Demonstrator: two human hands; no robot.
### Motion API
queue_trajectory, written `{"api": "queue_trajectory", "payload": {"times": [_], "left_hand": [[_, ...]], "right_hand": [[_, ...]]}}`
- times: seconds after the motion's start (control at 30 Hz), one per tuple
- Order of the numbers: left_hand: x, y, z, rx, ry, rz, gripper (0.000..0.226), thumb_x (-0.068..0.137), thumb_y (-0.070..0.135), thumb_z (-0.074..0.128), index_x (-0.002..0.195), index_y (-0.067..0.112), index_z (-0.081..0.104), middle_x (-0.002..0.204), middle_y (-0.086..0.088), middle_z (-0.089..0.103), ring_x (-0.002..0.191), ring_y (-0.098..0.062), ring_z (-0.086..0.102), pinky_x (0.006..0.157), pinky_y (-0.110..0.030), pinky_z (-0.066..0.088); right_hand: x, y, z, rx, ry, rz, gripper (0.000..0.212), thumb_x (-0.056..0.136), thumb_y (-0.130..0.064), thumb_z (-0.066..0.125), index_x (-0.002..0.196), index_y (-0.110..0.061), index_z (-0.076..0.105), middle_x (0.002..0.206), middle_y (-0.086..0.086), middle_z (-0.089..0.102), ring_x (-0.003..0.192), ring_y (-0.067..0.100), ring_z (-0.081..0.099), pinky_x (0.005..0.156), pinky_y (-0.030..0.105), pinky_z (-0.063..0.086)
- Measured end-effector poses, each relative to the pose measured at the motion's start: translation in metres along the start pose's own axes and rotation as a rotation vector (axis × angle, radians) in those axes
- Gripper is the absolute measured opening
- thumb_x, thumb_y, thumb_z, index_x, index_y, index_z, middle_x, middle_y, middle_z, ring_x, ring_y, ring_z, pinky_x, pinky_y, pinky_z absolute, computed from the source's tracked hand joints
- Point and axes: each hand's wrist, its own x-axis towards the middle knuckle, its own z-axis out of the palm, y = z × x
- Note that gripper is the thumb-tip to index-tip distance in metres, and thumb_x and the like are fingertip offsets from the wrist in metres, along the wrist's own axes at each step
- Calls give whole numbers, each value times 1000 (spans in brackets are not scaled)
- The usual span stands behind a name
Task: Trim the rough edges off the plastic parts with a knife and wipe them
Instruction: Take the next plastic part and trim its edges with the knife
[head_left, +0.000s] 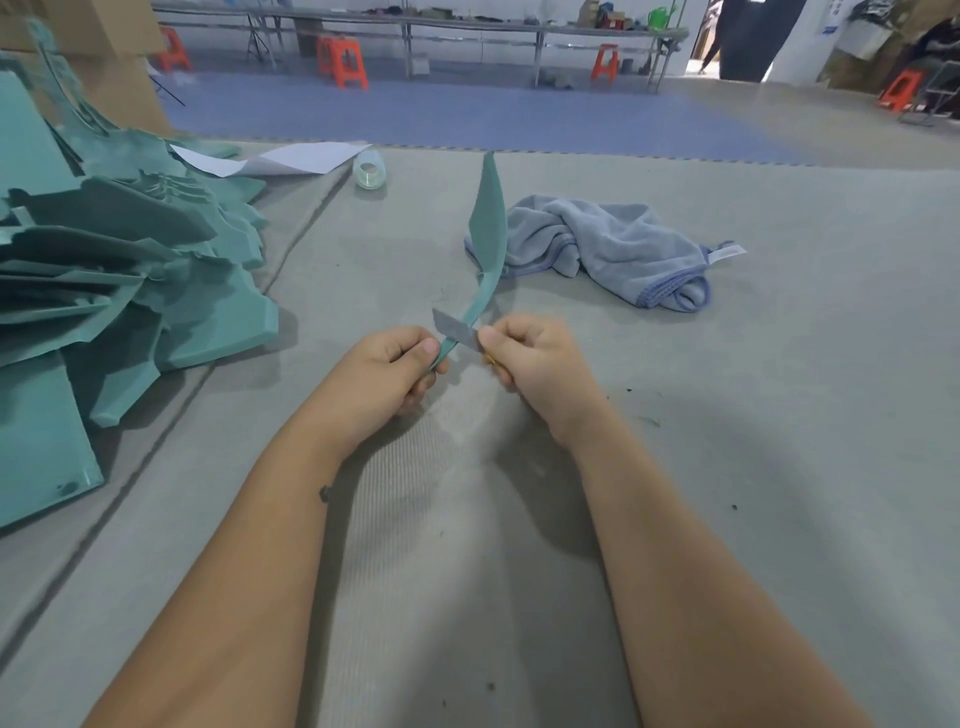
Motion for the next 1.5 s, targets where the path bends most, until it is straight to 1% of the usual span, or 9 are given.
{"api": "queue_trajectory", "payload": {"times": [0.1, 0.3, 0.53, 0.73, 1.0, 1.17, 1.33, 1.43, 1.5], "left_hand": [[-1, 0, -5, 27, -60, -4, 31, 103, 15, 40, 77, 7, 56, 56, -1, 38, 43, -5, 29, 42, -14, 26], [-3, -2, -23, 8, -225, -37, 28, 101, 14, 40, 79, 5, 55, 49, 4, 38, 43, -6, 26, 41, -13, 25], [-5, 0, -27, 20, -279, -45, 26, 98, 16, 41, 80, 3, 55, 48, 3, 37, 43, -7, 26, 42, -17, 21], [-6, 0, -29, 17, -268, -60, 26, 98, 17, 42, 79, 4, 54, 48, 3, 35, 43, -8, 24, 43, -19, 18], [-9, -2, -42, -23, -303, -127, 25, 85, 28, 49, 76, 5, 54, 46, 3, 31, 40, -8, 21, 40, -18, 17], [-8, -3, -46, -71, -281, -184, 25, 84, 29, 53, 70, 9, 57, 44, 3, 29, 38, -8, 19, 39, -17, 16], [-10, 2, -50, 313, -99, -149, 38, 80, 55, 66, 71, 18, 69, 47, 5, 31, 41, -10, 27, 45, -23, 22], [-10, 2, -49, 645, 63, -95, 37, 73, 68, 64, 74, 31, 70, 48, 11, 50, 40, -2, 43, 51, -25, 34], [-10, 5, -43, 829, 189, -24, 41, 67, 75, 60, 81, 38, 67, 64, 11, 61, 57, -3, 56, 55, -27, 41]], "right_hand": [[2, 1, -4, -12, 112, 17, 36, 97, -22, 55, 61, -20, 55, 56, 1, 43, 57, 15, 37, 60, 32, 31], [7, 3, -15, 58, 237, 68, 48, 96, -23, 57, 48, -24, 54, 53, -2, 40, 54, 14, 30, 51, 28, 24], [12, 4, -24, 154, 424, 71, 41, 97, -21, 55, 58, -17, 47, 54, -3, 37, 51, 11, 27, 49, 24, 23], [15, 2, -19, 102, 461, 29, 43, 97, -21, 56, 55, -20, 46, 46, -14, 36, 48, 7, 27, 48, 22, 25], [12, -1, -20, 114, 382, -8, 42, 97, -18, 57, 56, -18, 48, 52, -5, 35, 51, 10, 25, 48, 22, 23], [12, -2, -17, 73, 394, -29, 44, 97, -21, 56, 54, -21, 46, 46, -13, 34, 48, 7, 26, 46, 19, 25], [15, -2, -7, -14, 370, -60, 37, 97, -25, 56, 64, -8, 51, 53, -9, 38, 49, 5, 29, 50, 24, 27], [16, -3, 1, -12, 373, -92, 38, 98, -22, 54, 69, 2, 49, 57, -4, 37, 52, 6, 29, 51, 23, 26], [16, -4, 4, -13, 367, -97, 38, 98, -22, 54, 68, 0, 48, 56, -6, 36, 52, 6, 28, 51, 24, 26]]}}
